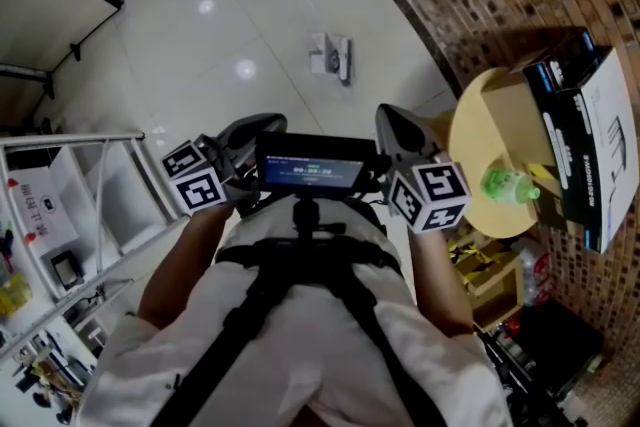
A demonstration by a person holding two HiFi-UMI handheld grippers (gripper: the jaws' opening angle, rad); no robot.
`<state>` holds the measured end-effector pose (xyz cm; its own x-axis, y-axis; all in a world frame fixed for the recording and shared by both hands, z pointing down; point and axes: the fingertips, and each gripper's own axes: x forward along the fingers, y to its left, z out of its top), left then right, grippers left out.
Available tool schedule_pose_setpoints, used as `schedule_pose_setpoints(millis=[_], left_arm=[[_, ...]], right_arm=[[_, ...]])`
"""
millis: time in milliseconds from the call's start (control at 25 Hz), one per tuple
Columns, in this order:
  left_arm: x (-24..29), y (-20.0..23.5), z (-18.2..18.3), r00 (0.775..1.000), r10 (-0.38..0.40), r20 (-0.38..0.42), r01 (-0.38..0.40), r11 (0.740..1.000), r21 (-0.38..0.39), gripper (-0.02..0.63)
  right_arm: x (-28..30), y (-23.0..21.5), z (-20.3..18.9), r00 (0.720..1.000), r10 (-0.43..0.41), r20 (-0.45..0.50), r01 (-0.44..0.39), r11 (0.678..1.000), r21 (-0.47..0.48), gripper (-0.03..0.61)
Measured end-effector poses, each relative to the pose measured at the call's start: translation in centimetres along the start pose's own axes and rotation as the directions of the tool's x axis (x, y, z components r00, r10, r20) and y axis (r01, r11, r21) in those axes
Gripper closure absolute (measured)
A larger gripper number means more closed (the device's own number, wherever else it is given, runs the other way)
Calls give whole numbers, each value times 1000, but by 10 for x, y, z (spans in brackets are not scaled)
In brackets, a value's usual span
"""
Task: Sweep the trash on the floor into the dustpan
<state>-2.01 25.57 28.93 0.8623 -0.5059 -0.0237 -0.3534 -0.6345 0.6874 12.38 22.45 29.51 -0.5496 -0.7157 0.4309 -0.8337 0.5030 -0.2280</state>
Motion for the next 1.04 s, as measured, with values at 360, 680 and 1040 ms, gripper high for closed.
schedule_pose_setpoints(millis=[360, 680, 1040], left_arm=[[3, -9, 1, 1000, -20, 4, 20, 1000, -1, 611], [3, -6, -2, 1000, -17, -2, 17, 1000, -7, 611], [4, -5, -8, 1000, -7, -6, 7, 1000, -26, 611]], right_arm=[[-4, -1, 0, 1000, -4, -3, 4, 1000, -10, 578], [-4, -1, -1, 1000, -1, -8, 1, 1000, -29, 578], [-6, 1, -6, 1000, 20, -15, -21, 999, -41, 578]])
